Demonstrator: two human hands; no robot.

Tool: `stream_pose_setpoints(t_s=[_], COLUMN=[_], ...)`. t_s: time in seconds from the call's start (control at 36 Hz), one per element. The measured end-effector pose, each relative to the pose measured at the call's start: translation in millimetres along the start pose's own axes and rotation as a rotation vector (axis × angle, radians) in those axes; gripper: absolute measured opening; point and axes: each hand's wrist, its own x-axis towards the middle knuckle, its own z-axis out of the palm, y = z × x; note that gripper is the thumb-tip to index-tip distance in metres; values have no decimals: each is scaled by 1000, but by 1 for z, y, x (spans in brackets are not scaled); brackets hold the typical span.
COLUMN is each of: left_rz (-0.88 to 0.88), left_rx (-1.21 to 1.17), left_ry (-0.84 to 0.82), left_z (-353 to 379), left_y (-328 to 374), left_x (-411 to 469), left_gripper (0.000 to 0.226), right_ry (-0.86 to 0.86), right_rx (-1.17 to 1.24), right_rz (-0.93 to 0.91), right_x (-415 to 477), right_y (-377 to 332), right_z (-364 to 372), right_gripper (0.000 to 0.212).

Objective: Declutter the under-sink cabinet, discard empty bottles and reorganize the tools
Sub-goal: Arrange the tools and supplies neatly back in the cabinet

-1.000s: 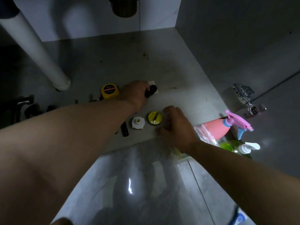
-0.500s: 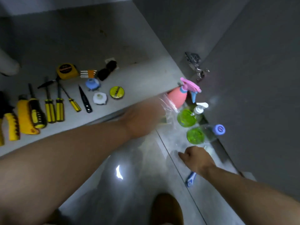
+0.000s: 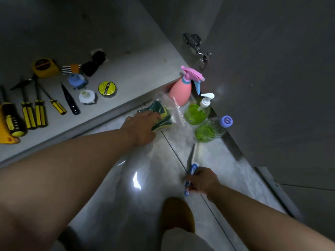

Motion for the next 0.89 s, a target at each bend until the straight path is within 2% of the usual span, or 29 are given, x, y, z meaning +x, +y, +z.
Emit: stream_pose_setpoints(t_s=[0.08, 0.14, 0.19, 0.33, 0.47, 0.67, 0.75, 0.83, 0.89], left_rz=[-2, 0, 18, 66, 123, 149, 178, 191, 184], left_rx=[7, -4, -27, -65, 4, 24, -1, -51, -131], left_ry=[15, 15, 11, 9, -27, -159, -180, -136, -50], left_z=[-3, -2, 0, 6, 14, 18, 17, 12, 8], left_y=[1, 2, 1, -7, -18, -30, -31, -31, -30], left_x=[0, -1, -4, -12, -19, -22, -24, -24, -23], left_gripper=[61, 60, 59, 58, 68, 73, 74, 69, 56], right_ry=[-83, -85, -64, 109, 282, 296, 366, 418, 393], right_rx=[-131, -257, -269, -128, -333, -628, -692, -724, -706], right_rz=[-133, -277, -432, -708, -918, -912, -890, -863, -846], right_x=[-13, -23, -33, -49, -58, -48, -39, -29, -24], right_y=[-5, -12, -23, -89, -201, -331, -359, -370, -369], right_z=[8, 10, 8, 1, 7, 51, 68, 80, 84], right_gripper=[29, 29, 26, 26, 31, 24, 32, 39, 37])
